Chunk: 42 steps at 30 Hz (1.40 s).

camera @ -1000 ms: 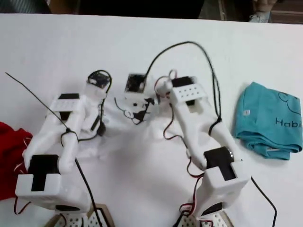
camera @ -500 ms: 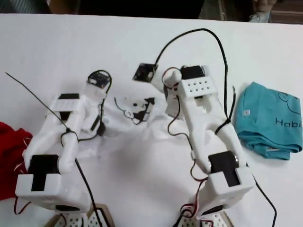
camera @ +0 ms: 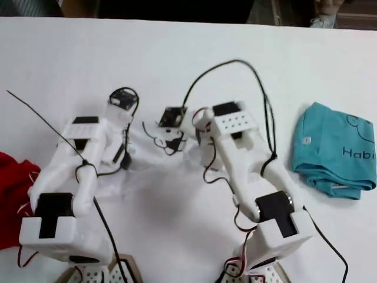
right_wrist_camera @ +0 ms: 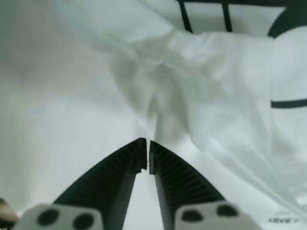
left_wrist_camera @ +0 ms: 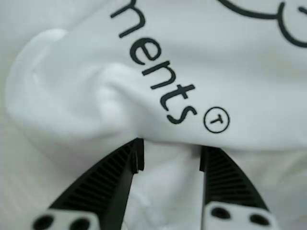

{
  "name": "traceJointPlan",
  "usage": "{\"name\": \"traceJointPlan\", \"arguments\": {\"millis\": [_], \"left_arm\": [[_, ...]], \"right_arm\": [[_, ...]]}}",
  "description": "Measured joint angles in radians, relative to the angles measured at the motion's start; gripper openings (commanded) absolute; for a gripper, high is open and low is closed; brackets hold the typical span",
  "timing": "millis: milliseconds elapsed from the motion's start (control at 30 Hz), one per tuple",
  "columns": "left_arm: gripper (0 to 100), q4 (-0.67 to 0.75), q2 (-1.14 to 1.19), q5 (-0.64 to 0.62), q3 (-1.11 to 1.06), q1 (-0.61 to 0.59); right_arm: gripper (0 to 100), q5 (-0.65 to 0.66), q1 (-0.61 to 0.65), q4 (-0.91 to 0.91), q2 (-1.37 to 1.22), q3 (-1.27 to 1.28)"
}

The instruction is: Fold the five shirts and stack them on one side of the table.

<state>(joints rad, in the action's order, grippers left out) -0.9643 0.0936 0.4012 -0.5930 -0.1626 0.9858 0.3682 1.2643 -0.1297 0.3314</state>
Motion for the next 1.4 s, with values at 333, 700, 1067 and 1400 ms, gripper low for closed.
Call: {"name": "traceJointPlan", "arguments": {"millis": [333,700,1067,1400], "left_arm": [[21,0.0,0.0,0.0,0.0,0.0],[21,0.0,0.0,0.0,0.0,0.0],[21,0.0,0.0,0.0,0.0,0.0],[21,0.0,0.0,0.0,0.0,0.0]], "right_arm": [[2.1,-0.003,-0.003,-0.21,0.0,0.003],[2.1,-0.075,0.023,-0.376,-0.011,0.008],[2.3,-0.115,0.021,-0.43,-0.144,-0.014],[2.5,-0.115,0.023,-0.106,0.167,-0.146]]}}
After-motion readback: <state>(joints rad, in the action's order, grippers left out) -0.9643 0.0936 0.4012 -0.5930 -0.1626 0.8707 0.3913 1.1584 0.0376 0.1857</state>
